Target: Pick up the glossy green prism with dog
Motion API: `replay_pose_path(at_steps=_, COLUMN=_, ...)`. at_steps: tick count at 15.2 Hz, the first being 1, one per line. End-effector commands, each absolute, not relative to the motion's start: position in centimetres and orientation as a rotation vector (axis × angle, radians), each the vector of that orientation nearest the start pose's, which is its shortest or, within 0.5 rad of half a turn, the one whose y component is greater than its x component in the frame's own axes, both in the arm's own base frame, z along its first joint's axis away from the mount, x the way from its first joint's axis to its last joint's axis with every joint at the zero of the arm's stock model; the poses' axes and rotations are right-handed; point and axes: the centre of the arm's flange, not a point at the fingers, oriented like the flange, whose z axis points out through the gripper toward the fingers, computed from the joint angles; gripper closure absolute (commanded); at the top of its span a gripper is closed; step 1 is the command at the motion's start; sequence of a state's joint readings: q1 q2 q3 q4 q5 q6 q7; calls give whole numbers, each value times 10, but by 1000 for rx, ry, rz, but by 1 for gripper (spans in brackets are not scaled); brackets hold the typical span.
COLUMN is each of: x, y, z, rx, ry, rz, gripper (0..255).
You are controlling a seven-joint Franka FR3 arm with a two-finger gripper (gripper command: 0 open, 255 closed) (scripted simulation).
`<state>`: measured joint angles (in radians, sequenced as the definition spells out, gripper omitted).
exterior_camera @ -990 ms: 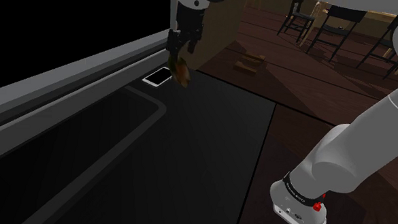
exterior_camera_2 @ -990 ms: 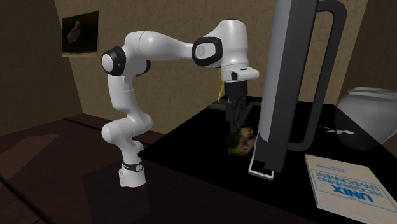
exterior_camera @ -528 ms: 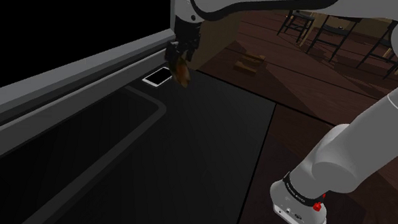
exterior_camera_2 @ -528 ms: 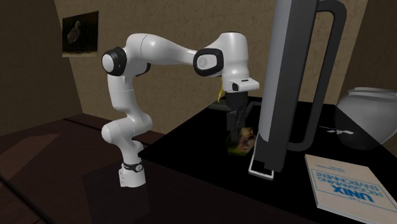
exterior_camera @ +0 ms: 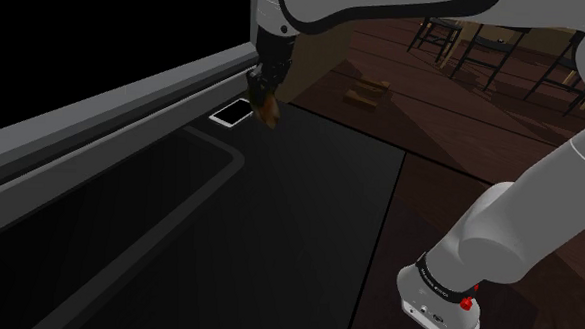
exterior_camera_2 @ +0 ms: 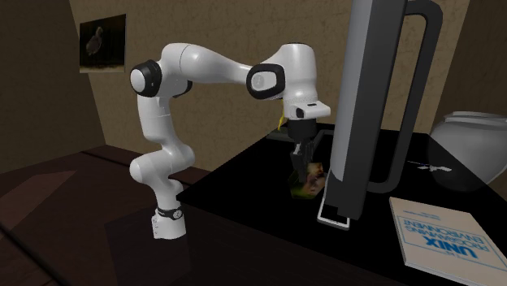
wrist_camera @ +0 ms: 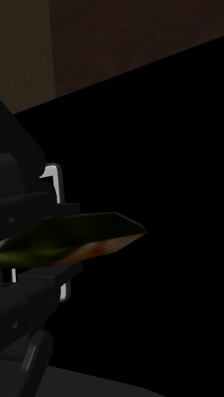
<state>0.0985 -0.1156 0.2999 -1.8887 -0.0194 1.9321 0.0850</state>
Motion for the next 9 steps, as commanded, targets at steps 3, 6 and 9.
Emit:
replay_pose_path(at_steps=3, x=500, y=216, z=565, rx=-3106, ry=-500, rz=-253, gripper=255)
replay_pose_path(at_steps=6, x=500, y=216, z=580, rx=-3106, ry=-500, rz=-253, gripper=255)
replay_pose_path(at_steps=9, x=500, y=216, z=596, rx=-3106, ry=-500, rz=-253, gripper=255)
